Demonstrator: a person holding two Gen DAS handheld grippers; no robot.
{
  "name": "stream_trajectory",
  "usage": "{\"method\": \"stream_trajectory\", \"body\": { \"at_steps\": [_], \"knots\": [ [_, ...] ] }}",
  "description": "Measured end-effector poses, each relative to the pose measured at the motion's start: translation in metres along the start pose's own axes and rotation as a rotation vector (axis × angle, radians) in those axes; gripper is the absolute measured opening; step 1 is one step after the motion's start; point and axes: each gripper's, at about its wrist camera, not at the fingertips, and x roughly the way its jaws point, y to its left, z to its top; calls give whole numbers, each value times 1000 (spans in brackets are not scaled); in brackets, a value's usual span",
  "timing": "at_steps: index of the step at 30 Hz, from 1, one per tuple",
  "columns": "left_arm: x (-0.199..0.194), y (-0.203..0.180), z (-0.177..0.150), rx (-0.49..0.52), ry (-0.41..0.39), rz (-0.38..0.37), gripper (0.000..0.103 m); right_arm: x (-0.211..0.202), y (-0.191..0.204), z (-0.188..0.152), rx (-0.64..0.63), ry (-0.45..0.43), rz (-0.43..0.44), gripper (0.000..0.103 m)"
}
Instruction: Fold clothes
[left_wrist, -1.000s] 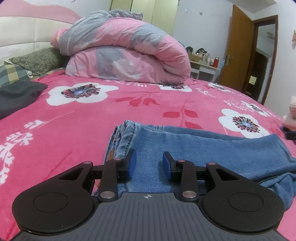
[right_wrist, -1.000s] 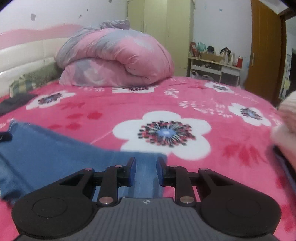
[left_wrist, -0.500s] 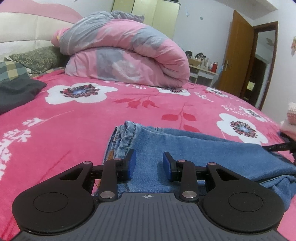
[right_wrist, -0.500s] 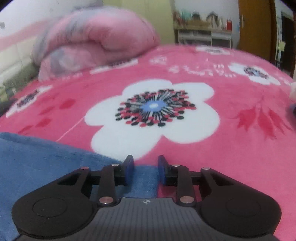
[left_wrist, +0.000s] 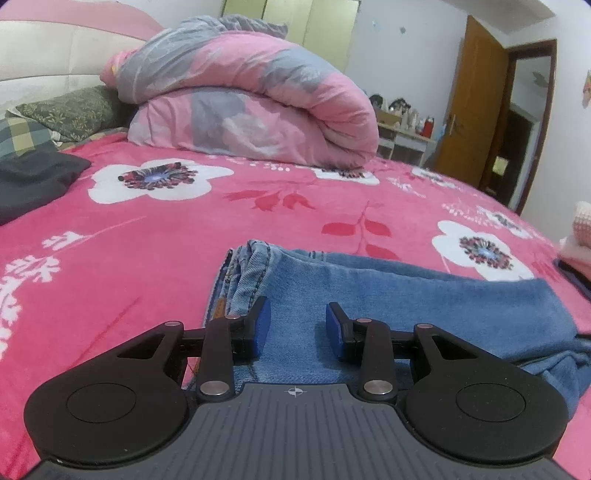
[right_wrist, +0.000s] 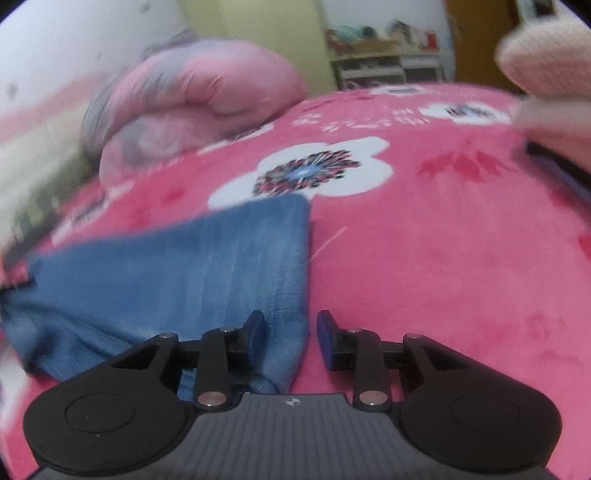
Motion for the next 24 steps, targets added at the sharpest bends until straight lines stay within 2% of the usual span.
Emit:
{"method": "stream_trajectory", "body": {
  "at_steps": [3,7,8,10,11,12,14,19,24],
  "knots": [
    [0,0,3,7,24,-12,39,-28,11,8,-20,-56,-14,32],
    [0,-4,3,25,33,1,39,-40,27,-10,-144,-77,-5,32],
    [-1,-6,3,31,36,6,40,-26,27,-21,-184,-36,-57,40],
    [-10,-11,4,42,27,22,41,-17,18,-34,-169,-68,-50,42],
    [-15,-14,5,48,21,29,44,-22,16,-29,-121,-64,-45,42],
    [-20,-17,5,53,16,37,52,-28,15,-24,-72,-64,-55,42],
    [-30,-22,6,64,5,53,61,-41,25,-26,-61,-82,-101,43],
    [-59,-35,0,28,1,54,68,-69,65,-66,-151,-123,-161,45],
    [-77,-53,-8,-3,35,42,84,-72,90,-99,-244,-125,-240,52]
  ]
}}
